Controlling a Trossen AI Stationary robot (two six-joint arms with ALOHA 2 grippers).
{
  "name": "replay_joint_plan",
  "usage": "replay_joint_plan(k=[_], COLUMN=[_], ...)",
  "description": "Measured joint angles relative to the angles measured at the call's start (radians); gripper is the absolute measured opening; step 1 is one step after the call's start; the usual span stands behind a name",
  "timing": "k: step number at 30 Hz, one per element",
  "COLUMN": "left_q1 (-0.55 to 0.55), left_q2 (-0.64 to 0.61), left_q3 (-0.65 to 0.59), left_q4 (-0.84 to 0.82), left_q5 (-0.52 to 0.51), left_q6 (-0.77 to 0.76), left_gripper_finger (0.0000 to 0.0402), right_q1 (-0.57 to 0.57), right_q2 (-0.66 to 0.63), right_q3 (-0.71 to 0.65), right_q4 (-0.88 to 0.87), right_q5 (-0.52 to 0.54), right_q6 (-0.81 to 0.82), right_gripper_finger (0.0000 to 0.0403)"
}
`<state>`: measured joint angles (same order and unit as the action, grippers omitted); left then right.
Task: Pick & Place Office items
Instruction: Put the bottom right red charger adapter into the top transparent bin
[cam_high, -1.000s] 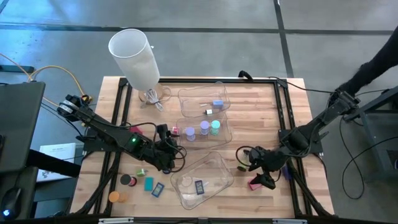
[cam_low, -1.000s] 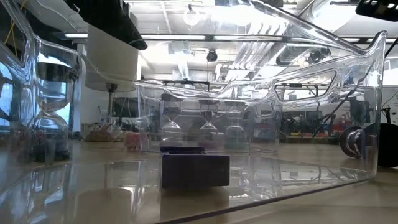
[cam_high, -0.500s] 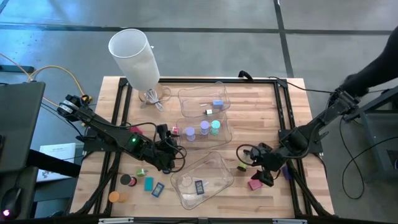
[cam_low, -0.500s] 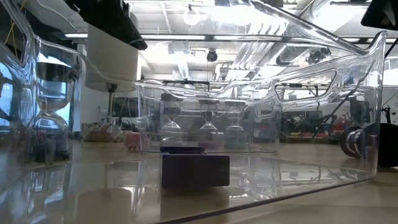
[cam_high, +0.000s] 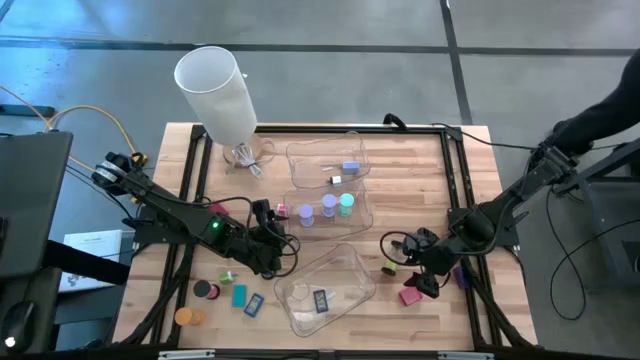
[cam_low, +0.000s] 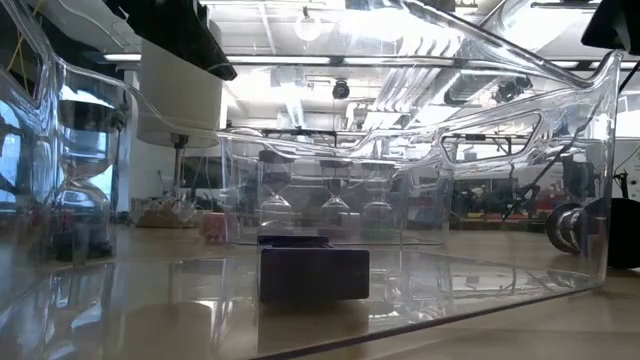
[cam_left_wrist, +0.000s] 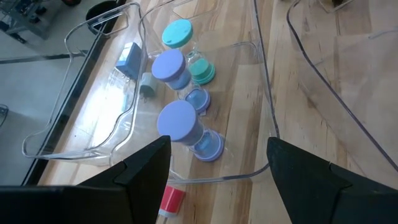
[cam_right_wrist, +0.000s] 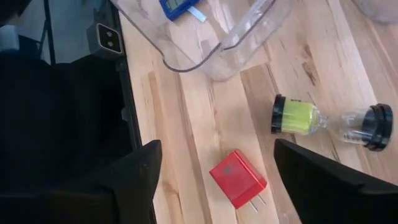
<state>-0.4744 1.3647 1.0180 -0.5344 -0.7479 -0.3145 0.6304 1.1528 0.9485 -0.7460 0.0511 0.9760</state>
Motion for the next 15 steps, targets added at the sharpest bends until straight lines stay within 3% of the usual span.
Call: replay_joint_plan(k=[8, 15], left_q1=[0.0, 0.0], left_q2=[0.0, 0.0], left_q3=[0.0, 0.0], left_q4=[0.0, 0.0], left_q5=[0.0, 0.0], left_q6=[0.0, 0.0], left_gripper_finger=[0.0257, 0.0257], right_q1=[-0.004, 0.025], right_q2=[0.064, 0.137], right_q3=[0.0, 0.0], right_q4=[-0.05, -0.059], right_q5=[0.046, -0.018], right_q6=[0.067, 0.009], right_gripper_finger=[0.0395, 0.0359])
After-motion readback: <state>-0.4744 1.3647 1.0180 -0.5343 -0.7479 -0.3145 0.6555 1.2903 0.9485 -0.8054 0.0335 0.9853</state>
